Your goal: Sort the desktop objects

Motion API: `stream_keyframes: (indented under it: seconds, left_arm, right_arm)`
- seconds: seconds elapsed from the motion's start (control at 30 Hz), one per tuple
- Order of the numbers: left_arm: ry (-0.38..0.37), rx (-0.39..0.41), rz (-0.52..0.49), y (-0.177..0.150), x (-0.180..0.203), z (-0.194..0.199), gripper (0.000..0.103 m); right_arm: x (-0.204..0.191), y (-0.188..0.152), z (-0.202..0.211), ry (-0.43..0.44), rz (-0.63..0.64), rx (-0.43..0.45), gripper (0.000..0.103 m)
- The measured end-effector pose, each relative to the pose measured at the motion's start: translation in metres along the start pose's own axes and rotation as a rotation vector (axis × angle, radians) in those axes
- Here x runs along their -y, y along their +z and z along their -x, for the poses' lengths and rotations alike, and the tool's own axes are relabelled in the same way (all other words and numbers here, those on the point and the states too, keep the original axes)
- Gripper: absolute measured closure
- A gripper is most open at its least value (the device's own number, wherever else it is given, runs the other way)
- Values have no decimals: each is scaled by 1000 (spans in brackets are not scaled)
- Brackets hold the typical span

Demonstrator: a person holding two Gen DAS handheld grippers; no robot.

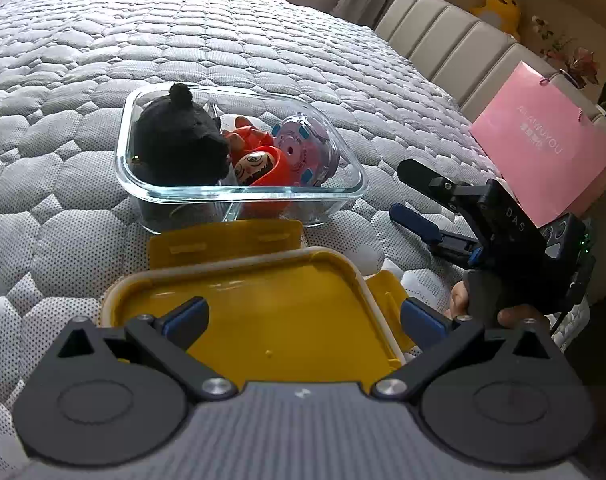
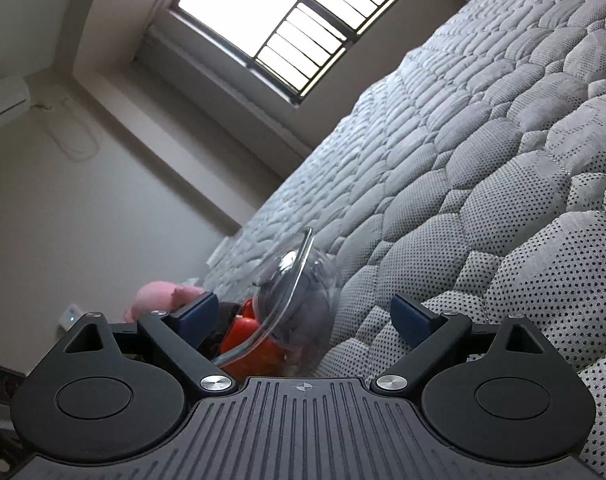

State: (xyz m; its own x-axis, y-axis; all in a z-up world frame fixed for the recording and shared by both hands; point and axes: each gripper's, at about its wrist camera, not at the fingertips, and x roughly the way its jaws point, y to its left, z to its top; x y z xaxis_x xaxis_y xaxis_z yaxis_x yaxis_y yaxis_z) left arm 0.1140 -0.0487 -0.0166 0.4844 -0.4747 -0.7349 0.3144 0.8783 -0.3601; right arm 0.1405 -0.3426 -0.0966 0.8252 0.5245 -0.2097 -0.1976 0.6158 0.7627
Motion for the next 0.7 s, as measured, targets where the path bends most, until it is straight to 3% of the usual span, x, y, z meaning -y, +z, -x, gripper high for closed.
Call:
stream_keyframes:
  seconds: [0.3,0.43,0.57,0.7]
  left_arm:
    - [30,84,-88,23,18,14,0]
    - [29,142,-82,35,20,21,1]
    - [30,240,21,34,-10,42,1]
    - [56,252,226,24,-63,55,1]
  right_arm:
    - [-1,0,0,4,3,-4,6]
    - [-1,0,1,4,7,-6,6]
    - [-6,-5,2,1,9,-5,5]
    - [-9,-7,0,-6,30,-18,4]
